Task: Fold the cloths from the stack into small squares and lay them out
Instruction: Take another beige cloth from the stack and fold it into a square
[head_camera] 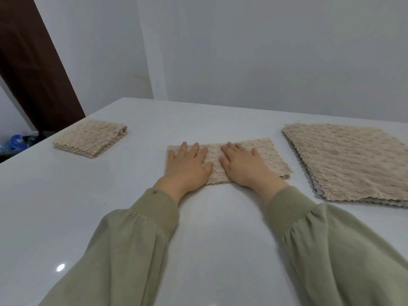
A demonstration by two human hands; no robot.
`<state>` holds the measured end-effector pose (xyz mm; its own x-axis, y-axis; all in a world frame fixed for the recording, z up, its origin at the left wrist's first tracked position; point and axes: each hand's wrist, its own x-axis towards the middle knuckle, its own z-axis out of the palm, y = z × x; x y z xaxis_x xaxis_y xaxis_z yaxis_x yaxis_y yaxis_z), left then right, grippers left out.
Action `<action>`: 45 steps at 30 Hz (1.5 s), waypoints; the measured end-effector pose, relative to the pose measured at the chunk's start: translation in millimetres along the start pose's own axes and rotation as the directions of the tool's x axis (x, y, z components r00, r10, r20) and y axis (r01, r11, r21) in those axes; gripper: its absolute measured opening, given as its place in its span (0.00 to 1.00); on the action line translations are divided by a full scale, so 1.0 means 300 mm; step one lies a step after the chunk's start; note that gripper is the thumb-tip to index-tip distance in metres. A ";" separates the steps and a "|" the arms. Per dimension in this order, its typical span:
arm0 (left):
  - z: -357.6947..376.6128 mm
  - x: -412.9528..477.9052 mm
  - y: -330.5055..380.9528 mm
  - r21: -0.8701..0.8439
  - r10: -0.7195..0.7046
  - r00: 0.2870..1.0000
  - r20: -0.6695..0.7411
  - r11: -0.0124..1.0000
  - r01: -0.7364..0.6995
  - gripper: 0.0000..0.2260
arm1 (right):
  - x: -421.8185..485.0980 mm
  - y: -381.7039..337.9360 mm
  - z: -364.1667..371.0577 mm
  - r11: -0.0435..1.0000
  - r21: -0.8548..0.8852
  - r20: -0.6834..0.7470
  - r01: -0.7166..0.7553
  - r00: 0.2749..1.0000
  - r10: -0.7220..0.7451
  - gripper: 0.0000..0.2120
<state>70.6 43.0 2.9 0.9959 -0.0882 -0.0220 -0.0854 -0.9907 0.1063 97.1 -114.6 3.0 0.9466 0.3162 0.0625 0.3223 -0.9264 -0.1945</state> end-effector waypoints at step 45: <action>-0.016 -0.070 -0.169 -0.241 0.058 0.937 -0.345 0.959 -0.148 0.18 | -0.086 0.133 -0.038 0.995 0.080 -0.478 -0.052 0.874 0.084 0.20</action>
<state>54.3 95.4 2.8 0.9386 -0.1040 0.3289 -0.2218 -0.9122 0.3444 85.6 -161.9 5.0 0.8566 0.1011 0.5060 0.2716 -0.9221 -0.2755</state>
